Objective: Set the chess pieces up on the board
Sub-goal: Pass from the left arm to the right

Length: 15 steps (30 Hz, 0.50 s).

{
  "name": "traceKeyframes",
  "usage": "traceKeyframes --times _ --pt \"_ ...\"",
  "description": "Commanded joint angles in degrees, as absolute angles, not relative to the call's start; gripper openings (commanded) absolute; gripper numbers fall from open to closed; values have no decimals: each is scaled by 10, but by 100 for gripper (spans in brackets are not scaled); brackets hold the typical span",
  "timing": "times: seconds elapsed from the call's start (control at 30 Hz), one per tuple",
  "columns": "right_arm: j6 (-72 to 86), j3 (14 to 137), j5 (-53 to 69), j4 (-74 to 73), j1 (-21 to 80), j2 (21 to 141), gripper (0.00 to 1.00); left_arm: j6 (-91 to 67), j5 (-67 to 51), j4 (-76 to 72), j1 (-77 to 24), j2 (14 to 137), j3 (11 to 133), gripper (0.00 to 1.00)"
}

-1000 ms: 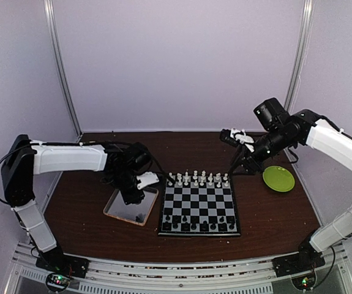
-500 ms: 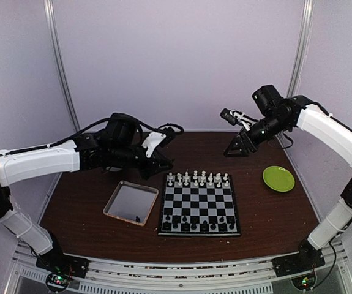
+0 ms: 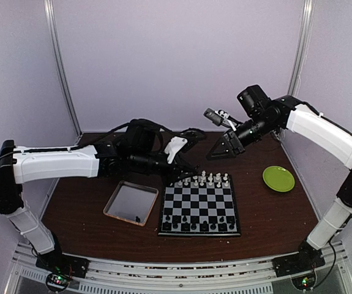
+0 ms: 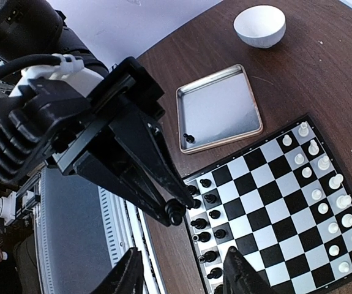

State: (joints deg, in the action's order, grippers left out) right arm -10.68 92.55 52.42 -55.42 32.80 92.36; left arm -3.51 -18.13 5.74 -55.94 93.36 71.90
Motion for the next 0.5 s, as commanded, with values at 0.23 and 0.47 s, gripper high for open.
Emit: traceKeyframes --times 0.23,0.47 --pt "-94 943 544 -547 359 955 37 -43 -203 14 -568 945 755 8" --pt "-92 940 557 -544 361 961 18 -43 -201 15 -571 949 757 8"
